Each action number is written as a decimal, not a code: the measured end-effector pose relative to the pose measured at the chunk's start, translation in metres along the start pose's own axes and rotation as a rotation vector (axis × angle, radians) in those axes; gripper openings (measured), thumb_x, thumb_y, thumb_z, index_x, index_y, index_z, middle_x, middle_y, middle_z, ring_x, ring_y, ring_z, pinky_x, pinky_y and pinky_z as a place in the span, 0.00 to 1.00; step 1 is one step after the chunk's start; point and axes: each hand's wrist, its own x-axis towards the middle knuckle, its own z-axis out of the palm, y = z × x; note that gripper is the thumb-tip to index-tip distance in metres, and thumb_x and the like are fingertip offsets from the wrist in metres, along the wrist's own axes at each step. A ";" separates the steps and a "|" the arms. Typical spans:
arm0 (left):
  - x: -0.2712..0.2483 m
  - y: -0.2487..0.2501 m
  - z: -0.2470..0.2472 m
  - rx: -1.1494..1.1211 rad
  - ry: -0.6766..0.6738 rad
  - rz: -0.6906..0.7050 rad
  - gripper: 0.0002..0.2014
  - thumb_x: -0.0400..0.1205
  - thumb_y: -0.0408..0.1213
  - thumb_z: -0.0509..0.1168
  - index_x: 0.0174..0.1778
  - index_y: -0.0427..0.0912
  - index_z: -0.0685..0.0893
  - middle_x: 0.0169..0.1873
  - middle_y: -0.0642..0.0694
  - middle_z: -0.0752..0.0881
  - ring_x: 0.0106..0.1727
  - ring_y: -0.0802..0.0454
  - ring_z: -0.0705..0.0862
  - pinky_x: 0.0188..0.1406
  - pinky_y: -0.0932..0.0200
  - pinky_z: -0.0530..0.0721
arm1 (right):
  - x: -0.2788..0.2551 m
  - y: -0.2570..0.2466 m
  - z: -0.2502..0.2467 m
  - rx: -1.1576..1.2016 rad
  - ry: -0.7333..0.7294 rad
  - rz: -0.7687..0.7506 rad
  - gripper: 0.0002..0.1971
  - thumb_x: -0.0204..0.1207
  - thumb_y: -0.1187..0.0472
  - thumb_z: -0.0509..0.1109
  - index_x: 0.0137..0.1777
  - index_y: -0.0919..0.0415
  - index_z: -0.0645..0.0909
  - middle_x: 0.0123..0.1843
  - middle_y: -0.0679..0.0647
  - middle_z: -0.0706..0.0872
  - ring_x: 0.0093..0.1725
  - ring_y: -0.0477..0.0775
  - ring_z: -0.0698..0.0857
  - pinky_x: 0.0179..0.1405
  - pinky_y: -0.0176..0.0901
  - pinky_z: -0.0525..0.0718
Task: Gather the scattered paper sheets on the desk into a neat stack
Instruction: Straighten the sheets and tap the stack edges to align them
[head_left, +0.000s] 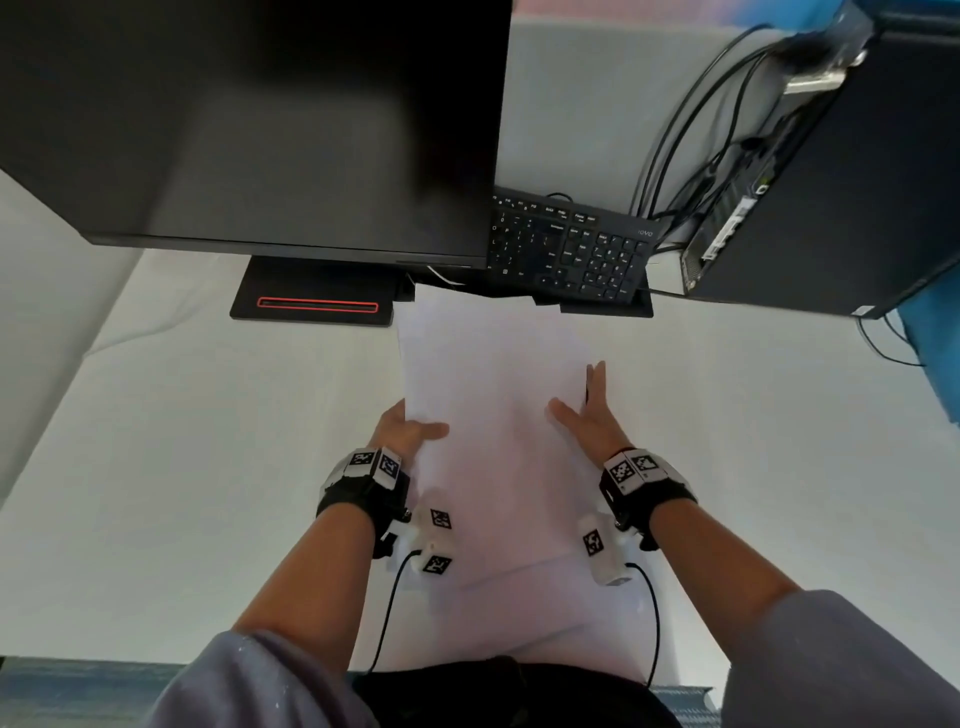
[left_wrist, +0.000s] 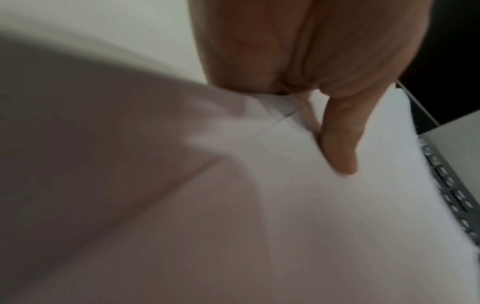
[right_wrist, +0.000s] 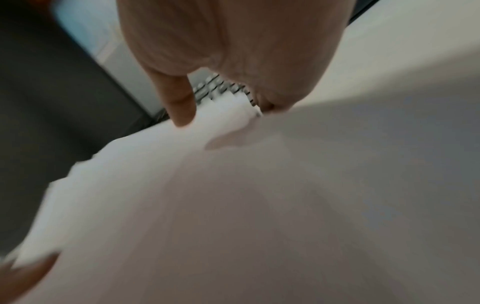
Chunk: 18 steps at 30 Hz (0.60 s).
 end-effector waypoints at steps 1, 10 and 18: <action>-0.001 -0.004 0.000 0.015 -0.019 0.034 0.28 0.70 0.22 0.73 0.67 0.38 0.80 0.60 0.40 0.86 0.63 0.40 0.83 0.70 0.41 0.75 | 0.001 0.000 -0.006 0.069 0.008 -0.010 0.50 0.79 0.58 0.68 0.81 0.52 0.28 0.86 0.48 0.41 0.85 0.53 0.44 0.84 0.57 0.49; -0.045 0.037 0.006 -0.045 -0.100 0.376 0.20 0.74 0.23 0.71 0.61 0.42 0.83 0.50 0.49 0.90 0.51 0.49 0.87 0.57 0.52 0.86 | -0.023 -0.062 -0.061 0.175 0.237 -0.146 0.20 0.67 0.79 0.72 0.59 0.66 0.81 0.47 0.59 0.87 0.38 0.48 0.88 0.42 0.41 0.87; -0.079 0.110 0.029 -0.105 0.187 0.893 0.14 0.80 0.26 0.65 0.63 0.31 0.81 0.54 0.42 0.86 0.55 0.50 0.85 0.51 0.73 0.82 | -0.060 -0.152 -0.075 0.331 0.425 -0.640 0.27 0.72 0.72 0.66 0.72 0.63 0.69 0.68 0.62 0.81 0.67 0.58 0.81 0.69 0.52 0.79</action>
